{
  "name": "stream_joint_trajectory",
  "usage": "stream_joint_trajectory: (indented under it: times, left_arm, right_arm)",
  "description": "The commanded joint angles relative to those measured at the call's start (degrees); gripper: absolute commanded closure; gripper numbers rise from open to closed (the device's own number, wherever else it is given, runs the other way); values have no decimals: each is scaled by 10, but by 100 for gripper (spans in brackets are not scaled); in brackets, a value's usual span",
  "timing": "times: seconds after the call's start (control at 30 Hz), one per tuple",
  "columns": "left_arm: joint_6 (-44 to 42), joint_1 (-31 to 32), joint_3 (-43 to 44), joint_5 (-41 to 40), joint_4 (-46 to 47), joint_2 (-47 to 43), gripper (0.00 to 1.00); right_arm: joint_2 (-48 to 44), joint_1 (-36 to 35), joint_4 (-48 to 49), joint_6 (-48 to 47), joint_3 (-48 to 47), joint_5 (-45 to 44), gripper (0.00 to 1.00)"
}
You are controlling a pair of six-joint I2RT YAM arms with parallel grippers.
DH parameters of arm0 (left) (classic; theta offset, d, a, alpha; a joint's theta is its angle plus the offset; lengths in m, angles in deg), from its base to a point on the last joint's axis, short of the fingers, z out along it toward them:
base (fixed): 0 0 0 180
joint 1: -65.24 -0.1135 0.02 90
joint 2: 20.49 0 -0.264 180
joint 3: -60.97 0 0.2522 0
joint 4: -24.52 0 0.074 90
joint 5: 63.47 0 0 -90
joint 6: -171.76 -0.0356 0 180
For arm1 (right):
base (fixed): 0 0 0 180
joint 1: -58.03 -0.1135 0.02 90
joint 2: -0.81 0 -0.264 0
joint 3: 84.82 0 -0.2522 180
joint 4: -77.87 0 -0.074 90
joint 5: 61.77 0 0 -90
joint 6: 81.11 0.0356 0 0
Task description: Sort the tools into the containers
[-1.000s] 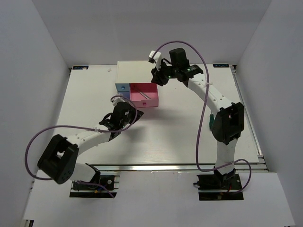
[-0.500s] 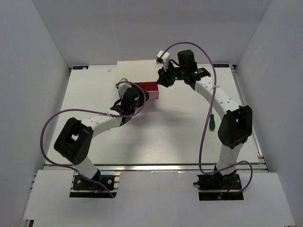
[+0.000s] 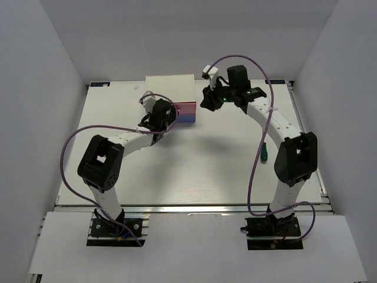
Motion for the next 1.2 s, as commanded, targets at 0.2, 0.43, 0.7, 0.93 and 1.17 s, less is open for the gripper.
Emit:
stream_joint_trajectory:
  times: [0.2,0.43,0.7,0.93,1.17]
  left_arm:
    - [-27,-30,38,28,31,18,61]
    - [-45,-31,-9,97,71,-35,93]
    - [-51,-42,-182,167,93,-129,57]
    - [-92,-77,-167,226,135,-45,41]
    - [-126,-91,-85,277,202,75,39]
  right_arm:
    - [-46,20,25,13,28,18,58]
    - [-56,22,22,14,46,23,57]
    - [-76,33,-17,-25,77,86,45]
    - [-92,57,-48,-46,110,135,33]
    - [-99,78,-44,-52,121,140,39]
